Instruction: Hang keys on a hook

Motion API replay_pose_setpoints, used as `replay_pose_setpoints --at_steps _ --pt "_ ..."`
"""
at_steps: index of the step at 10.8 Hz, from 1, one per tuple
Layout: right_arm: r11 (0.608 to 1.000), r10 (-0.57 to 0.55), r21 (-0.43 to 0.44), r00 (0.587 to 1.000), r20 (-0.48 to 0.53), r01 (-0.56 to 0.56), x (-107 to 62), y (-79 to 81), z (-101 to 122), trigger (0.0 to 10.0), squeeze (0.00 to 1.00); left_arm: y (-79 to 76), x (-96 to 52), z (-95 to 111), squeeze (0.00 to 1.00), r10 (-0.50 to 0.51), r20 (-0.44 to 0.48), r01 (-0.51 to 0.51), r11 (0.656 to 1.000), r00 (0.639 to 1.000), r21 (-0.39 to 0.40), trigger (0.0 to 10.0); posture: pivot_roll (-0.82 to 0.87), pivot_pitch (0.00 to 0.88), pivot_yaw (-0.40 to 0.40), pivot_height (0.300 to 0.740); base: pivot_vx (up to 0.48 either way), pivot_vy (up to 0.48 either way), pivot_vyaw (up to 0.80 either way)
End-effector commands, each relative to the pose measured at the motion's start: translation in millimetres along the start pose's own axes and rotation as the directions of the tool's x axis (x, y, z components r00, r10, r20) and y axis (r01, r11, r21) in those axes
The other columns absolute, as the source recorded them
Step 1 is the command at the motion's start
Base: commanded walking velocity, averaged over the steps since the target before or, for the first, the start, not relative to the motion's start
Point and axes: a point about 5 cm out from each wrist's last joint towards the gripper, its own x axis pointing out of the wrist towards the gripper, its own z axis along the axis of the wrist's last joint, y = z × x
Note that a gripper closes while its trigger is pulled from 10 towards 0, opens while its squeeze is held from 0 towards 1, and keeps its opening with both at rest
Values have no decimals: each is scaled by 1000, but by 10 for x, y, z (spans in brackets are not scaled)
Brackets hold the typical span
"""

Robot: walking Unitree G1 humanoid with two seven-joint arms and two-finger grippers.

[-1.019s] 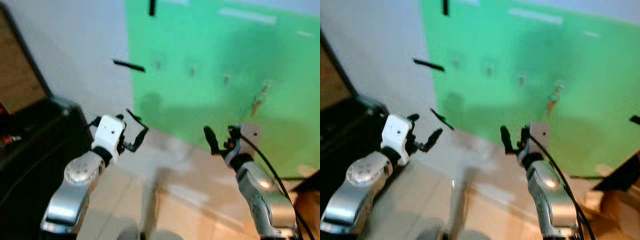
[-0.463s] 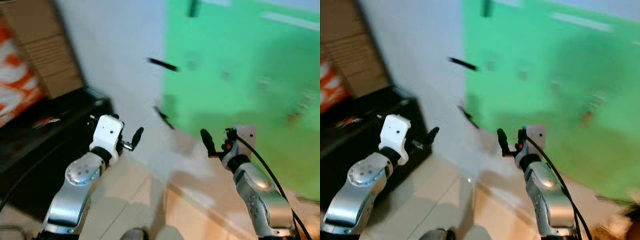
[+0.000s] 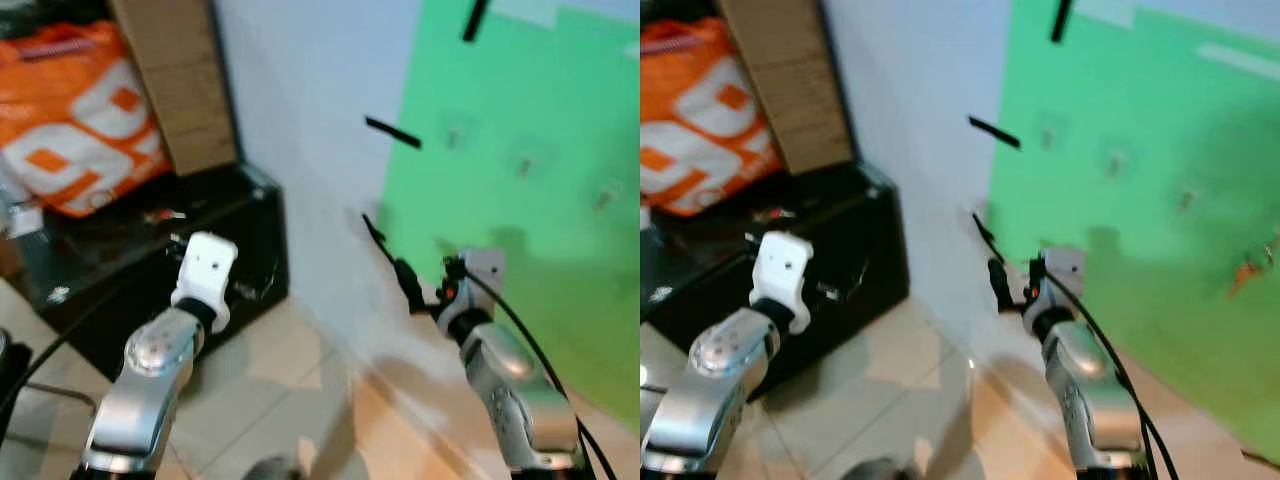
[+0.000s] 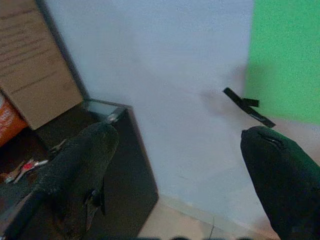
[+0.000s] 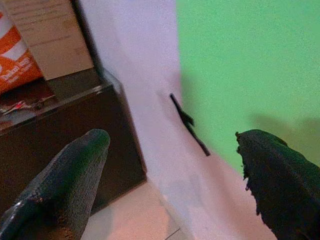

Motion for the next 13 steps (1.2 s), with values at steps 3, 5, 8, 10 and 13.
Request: replay_pose_setpoints --at_steps 3,5,8,10,13 --pt "1000 4 -4 1000 13 -4 28 20 39 10000 1000 34 5 58 0 16 17 -16 1000 1000 5 10000 3 0 -7 740 244 0 800" --pt "1000 5 -14 1000 18 -5 38 28 44 10000 1000 43 5 57 0 19 15 -19 1000 1000 2 10000 4 0 -5 740 255 0 766" --pt "1000 5 -19 1000 26 -5 50 41 48 10000 1000 52 10 59 0 19 13 -19 1000 1000 1 10000 5 0 -2 740 269 0 0" --pt "1000 11 -24 1000 27 -10 57 56 47 10000 1000 53 14 60 0 15 12 -15 1000 1000 0 10000 6 0 0 740 285 0 0" --pt "1000 9 -25 999 30 -9 66 64 49 10000 1000 48 19 63 0 12 13 -12 1000 1000 1 10000 8 0 1 740 295 0 0"
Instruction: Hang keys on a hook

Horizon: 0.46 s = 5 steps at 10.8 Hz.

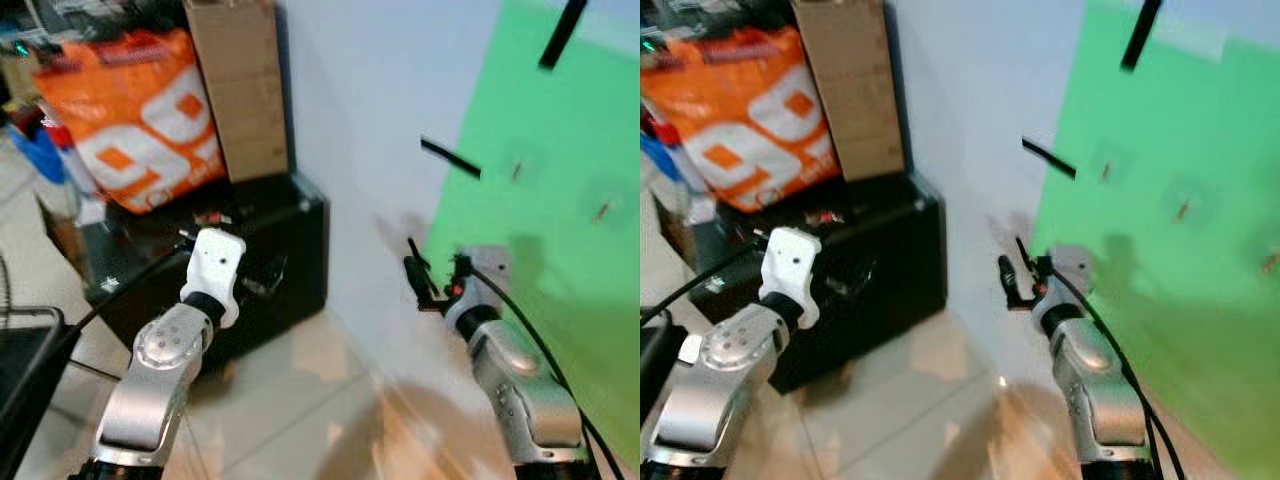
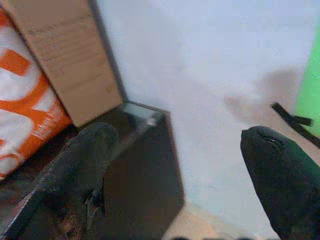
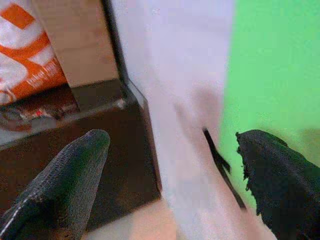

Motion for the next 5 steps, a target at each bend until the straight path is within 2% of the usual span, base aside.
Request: replay_pose_setpoints --at_steps 1,4,5 --pt "999 35 7 999 15 -35 27 109 26 10000 1000 85 -28 5 0 26 -5 -26 1000 1000 10 10000 8 0 1 740 296 0 0" --pt "998 57 5 998 17 -57 28 134 28 10000 1000 92 -31 7 0 27 -5 -27 1000 1000 11 10000 10 0 1 740 295 0 0" --pt "997 72 -10 997 16 -72 28 149 31 10000 1000 90 -31 7 0 28 -5 -28 1000 1000 11 10000 10 0 0 740 296 0 800"
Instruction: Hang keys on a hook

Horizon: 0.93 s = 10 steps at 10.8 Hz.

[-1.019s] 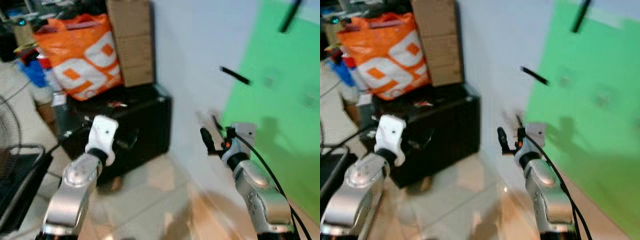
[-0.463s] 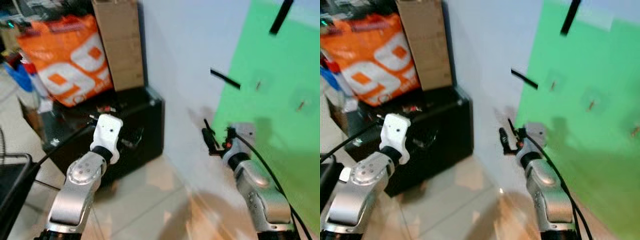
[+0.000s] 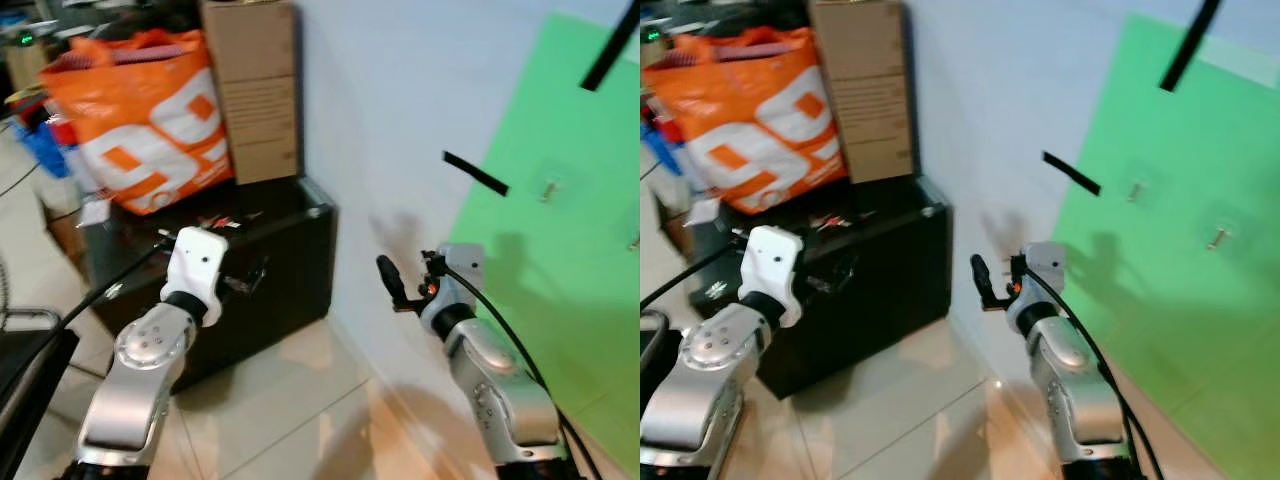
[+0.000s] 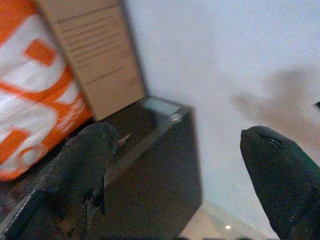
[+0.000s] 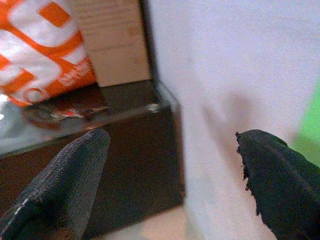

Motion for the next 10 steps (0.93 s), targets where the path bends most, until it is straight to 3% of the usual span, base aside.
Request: replay_pose_setpoints --at_steps 1,10 --pt "1000 3 -11 1000 24 -3 10 -4 61 10000 1000 25 -23 0 0 8 -3 -8 1000 1000 3 10000 12 0 -1 740 296 0 800" --pt "1000 1 -3 999 35 0 41 11 72 10000 1000 53 -16 11 0 17 2 -17 1000 1000 5 10000 15 0 -1 740 294 0 781"
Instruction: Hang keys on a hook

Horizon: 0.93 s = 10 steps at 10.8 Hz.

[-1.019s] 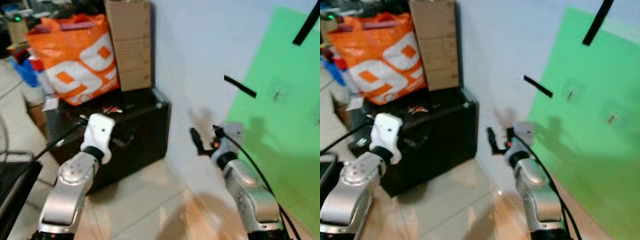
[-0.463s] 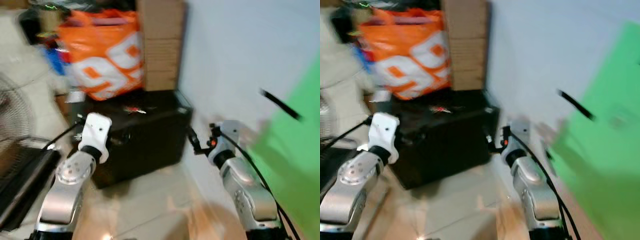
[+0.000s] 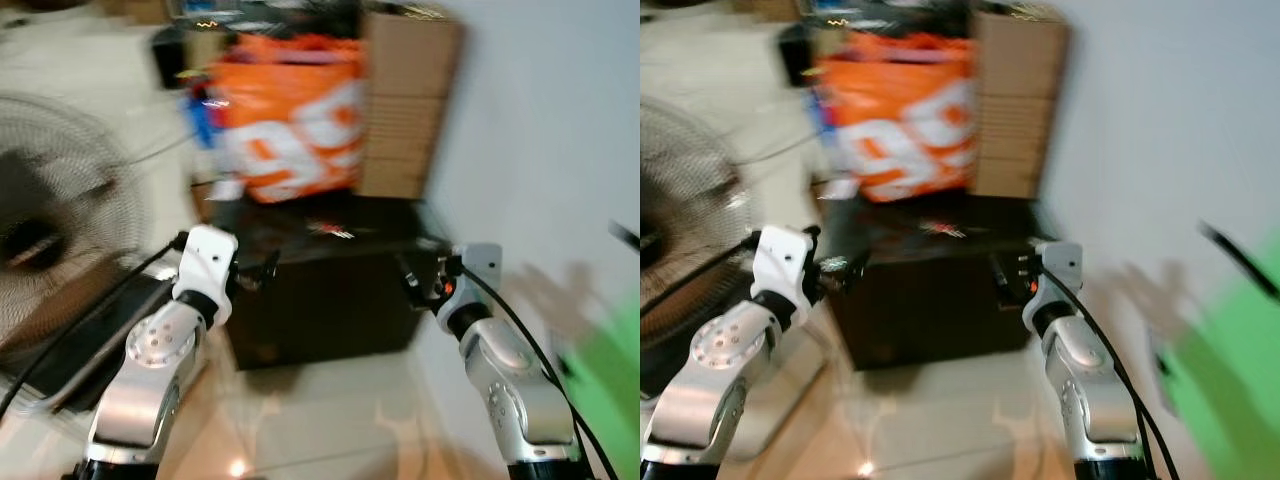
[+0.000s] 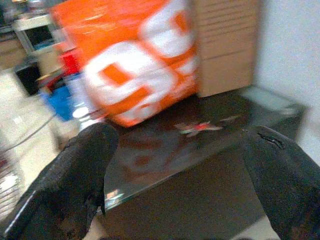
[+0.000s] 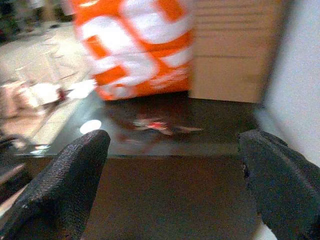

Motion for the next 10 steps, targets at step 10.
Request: replay_pose_setpoints --at_steps 10 --pt "999 -33 -12 999 28 34 33 -31 67 10000 1000 66 22 14 0 18 5 -18 1000 1000 5 10000 -7 0 6 740 297 0 0"
